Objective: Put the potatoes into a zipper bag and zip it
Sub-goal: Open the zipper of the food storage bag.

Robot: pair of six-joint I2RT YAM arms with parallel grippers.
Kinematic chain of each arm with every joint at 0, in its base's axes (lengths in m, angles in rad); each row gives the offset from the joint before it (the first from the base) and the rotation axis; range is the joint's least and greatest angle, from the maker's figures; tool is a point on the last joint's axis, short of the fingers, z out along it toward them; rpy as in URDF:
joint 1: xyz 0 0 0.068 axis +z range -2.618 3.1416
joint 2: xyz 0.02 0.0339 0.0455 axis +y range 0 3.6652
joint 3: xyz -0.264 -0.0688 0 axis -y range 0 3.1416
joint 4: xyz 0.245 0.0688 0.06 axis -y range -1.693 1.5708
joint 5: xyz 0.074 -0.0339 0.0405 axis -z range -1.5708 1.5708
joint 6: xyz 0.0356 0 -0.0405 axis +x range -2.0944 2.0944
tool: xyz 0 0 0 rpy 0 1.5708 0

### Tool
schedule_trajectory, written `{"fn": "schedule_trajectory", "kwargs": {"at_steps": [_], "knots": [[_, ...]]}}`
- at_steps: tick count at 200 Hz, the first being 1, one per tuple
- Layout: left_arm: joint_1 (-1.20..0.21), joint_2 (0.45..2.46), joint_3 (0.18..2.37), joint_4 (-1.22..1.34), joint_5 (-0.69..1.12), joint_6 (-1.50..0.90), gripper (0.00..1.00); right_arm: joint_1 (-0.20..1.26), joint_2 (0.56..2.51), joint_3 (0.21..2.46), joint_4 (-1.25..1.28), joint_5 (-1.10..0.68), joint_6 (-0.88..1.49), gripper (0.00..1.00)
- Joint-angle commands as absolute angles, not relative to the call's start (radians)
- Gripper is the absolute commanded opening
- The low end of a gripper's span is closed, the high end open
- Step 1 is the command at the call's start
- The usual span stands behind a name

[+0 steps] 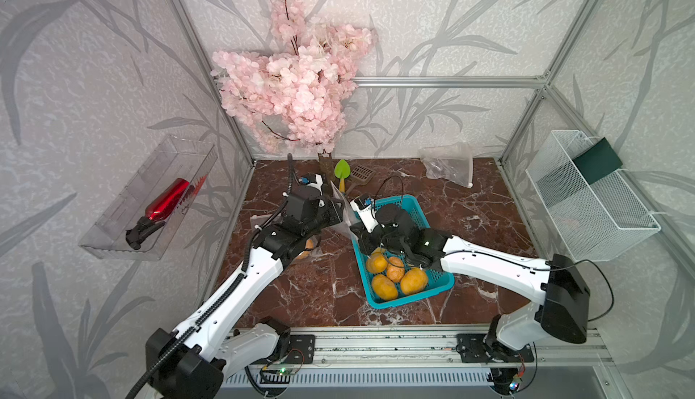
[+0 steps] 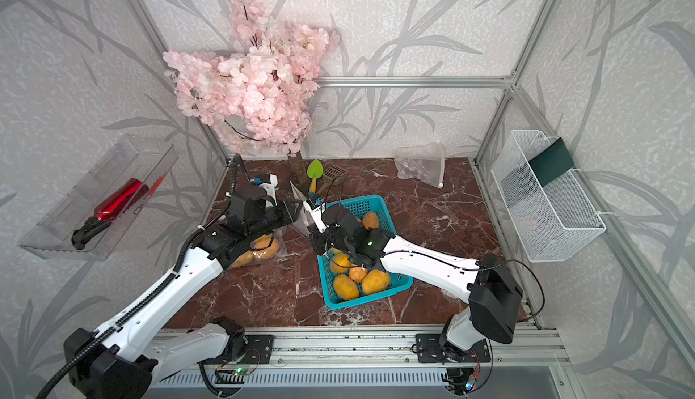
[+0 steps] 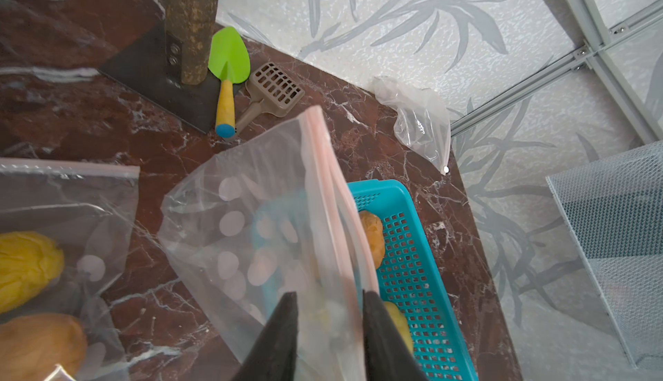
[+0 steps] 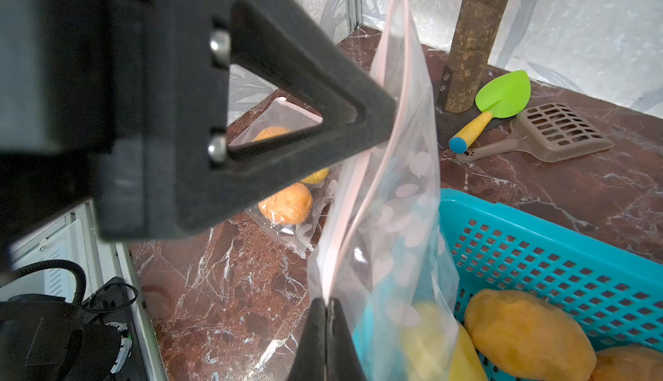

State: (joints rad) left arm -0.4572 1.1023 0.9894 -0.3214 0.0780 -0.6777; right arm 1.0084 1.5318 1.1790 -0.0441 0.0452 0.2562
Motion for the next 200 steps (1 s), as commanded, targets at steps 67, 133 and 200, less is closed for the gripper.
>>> {"fn": "schedule_trajectory", "kwargs": {"at_steps": [67, 133, 200], "knots": [[-0.461, 1.13, 1.027, -0.317, 0.074, -0.669, 0.12, 1.015, 1.542, 1.217, -0.047, 0.052, 0.238, 0.0], [-0.461, 1.187, 1.037, -0.3, 0.125, -0.672, 0.0, 1.016, 1.536, 1.212, -0.04, 0.054, 0.223, 0.05], [-0.461, 1.137, 1.024, -0.308, 0.131, -0.66, 0.0, 0.971, 1.449, 1.174, -0.025, 0.038, 0.249, 0.5]]}}
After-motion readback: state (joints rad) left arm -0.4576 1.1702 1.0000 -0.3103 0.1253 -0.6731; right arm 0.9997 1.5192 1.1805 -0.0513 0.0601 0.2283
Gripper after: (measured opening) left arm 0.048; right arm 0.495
